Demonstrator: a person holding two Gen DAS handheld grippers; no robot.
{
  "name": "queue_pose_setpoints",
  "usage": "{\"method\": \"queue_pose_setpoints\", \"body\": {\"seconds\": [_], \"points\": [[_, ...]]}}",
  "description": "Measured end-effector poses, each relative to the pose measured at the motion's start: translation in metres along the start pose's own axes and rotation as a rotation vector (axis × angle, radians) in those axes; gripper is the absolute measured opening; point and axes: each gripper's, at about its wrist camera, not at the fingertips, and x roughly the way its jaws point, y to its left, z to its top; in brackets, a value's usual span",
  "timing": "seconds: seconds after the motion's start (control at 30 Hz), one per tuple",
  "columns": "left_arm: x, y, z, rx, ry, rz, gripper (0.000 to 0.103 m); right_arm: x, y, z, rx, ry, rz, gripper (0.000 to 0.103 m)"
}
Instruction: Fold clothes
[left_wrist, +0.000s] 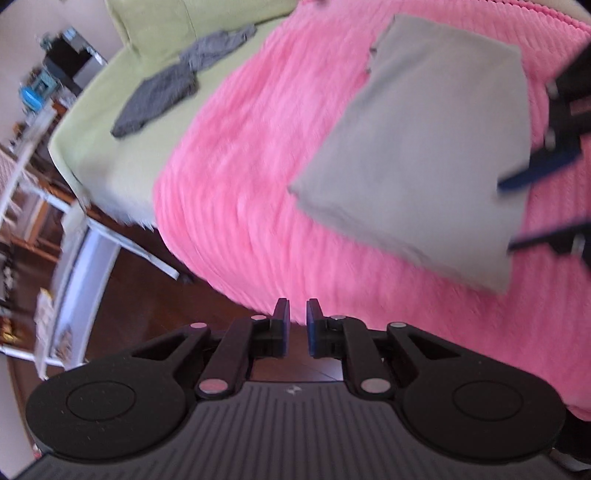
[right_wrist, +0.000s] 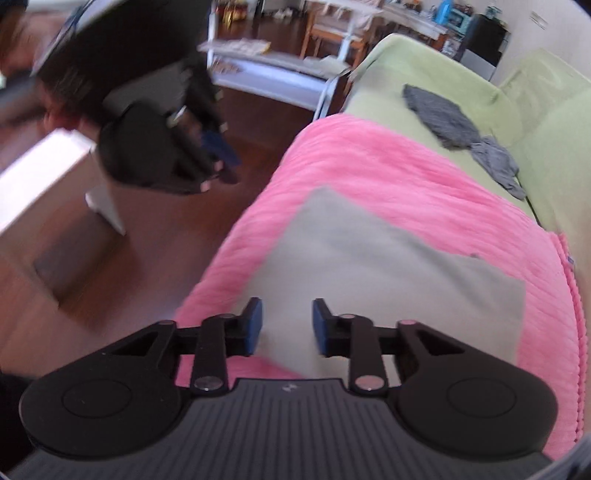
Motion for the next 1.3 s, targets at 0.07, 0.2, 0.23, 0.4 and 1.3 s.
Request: {"method": "queue_pose_setpoints", "body": {"seconds": [0.07,0.2,0.23,0.4,1.3], "points": [[-0.002,0.001,-0.002,-0.019,-0.026,-0.081,0.015,0.005,0.017,0.002,-0.024,0.022,-0.025,0.023],[0.003,0.010,0.007,-0.003,-0.099,-0.179,0.015,0.019,0.039,0.009,-0.053,0.071,-0.094,0.023],[0.004,0.012,0.013,-0.004,-0.107,-0.188,0.015,0.023,0.042,0.010,-0.045,0.084,-0.107,0.023],[0.026,0.053,0.042,-0.122,-0.104,-0.363,0.033,0.041,0.053,0.024,0.051,0.127,-0.204,0.024],[0.079,0.088,0.052,-0.534,0.002,-0.615,0.000,0.062,0.052,0.031,0.155,0.122,-0.350,0.002]]}}
